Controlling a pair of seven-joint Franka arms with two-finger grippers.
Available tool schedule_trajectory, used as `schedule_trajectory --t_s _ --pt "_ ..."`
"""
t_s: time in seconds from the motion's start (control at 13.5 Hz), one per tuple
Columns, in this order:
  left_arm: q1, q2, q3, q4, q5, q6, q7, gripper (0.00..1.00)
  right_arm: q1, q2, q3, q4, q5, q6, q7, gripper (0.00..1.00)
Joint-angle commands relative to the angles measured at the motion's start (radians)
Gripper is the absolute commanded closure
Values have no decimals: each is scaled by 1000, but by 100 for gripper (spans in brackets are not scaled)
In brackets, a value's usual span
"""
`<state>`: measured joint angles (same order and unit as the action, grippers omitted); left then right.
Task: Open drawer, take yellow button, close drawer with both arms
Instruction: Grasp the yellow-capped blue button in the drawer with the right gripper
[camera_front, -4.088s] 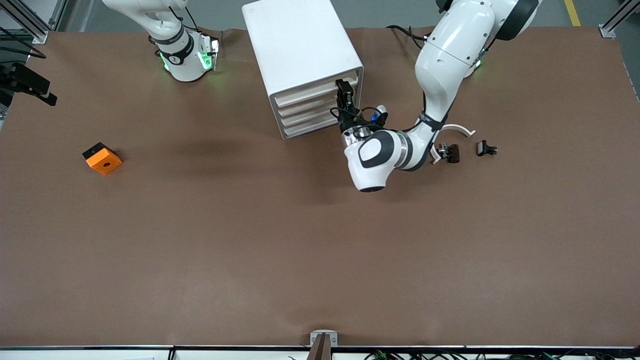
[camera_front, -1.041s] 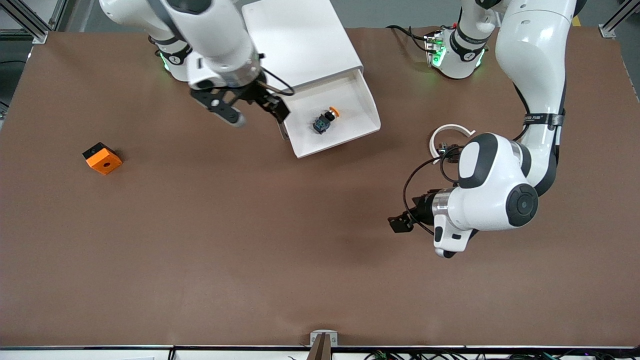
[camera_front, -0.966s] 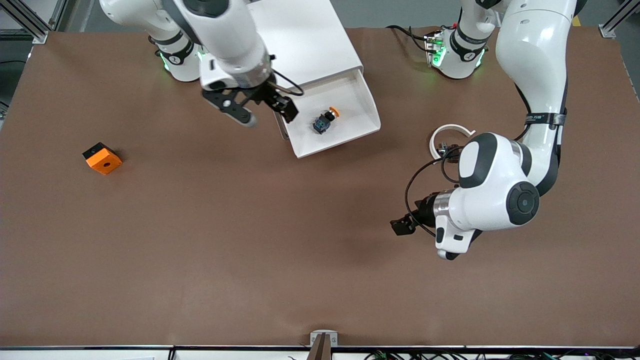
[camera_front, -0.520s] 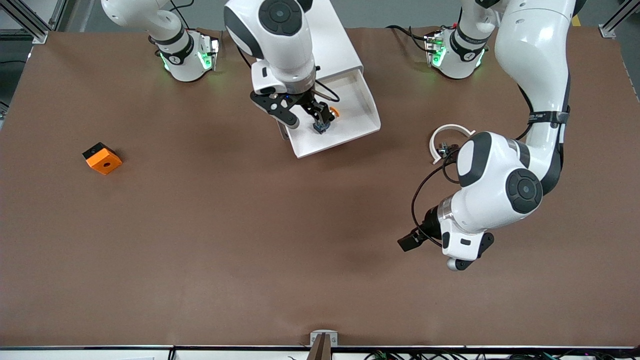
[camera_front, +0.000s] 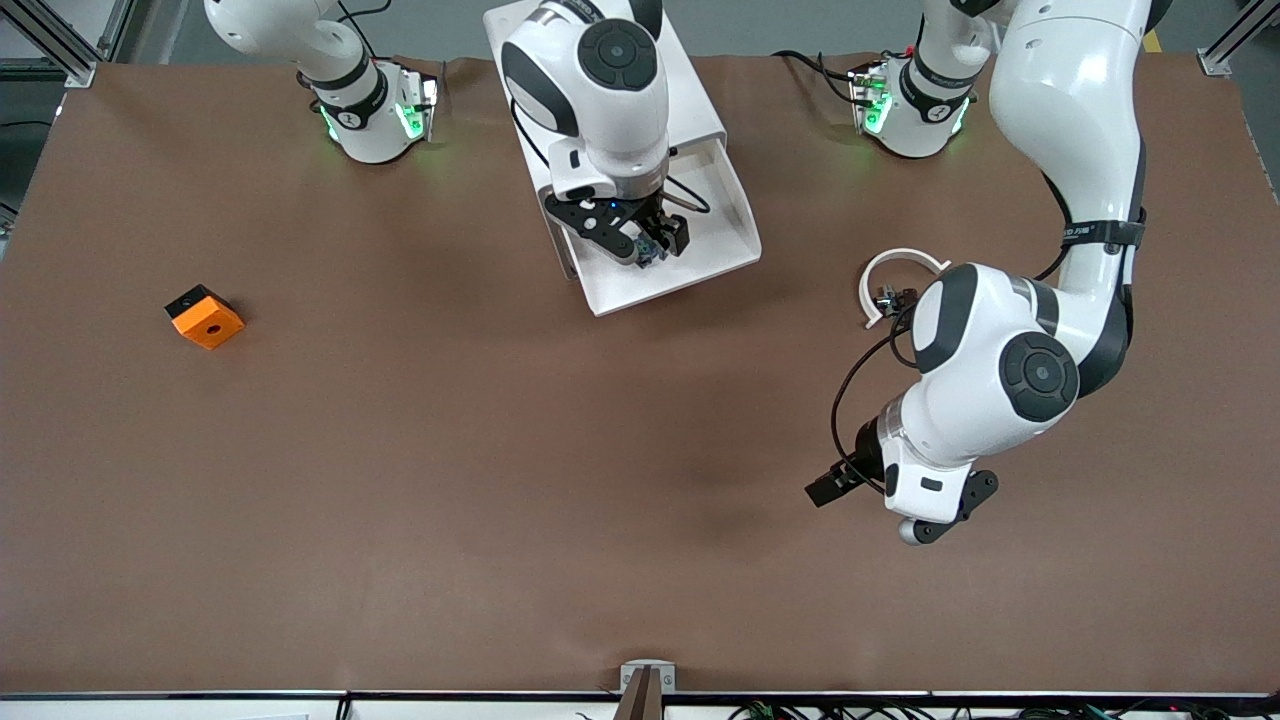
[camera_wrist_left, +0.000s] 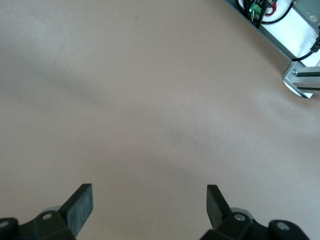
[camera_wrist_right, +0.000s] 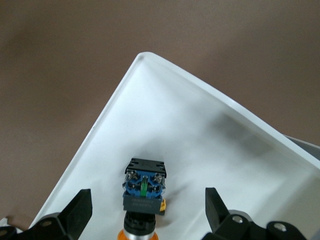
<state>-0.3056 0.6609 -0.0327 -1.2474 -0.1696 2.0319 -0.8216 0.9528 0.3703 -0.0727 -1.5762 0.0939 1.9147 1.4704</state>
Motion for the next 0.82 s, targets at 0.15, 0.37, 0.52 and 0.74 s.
schedule_trajectory --t_s 0.15,0.37,0.52,0.74 --pt "-1 -47 -13 -14 64 7 1 0 23 33 -12 13 -31 18 21 0" --pt "-3 -46 -15 -14 110 8 10 0 21 32 -12 13 -31 17 21 0" --pt "-3 -46 -13 -14 114 8 12 0 23 38 -13 13 -31 17 22 0" --pt "-3 -44 -13 -14 114 8 12 0 21 42 -13 13 -31 15 39 10"
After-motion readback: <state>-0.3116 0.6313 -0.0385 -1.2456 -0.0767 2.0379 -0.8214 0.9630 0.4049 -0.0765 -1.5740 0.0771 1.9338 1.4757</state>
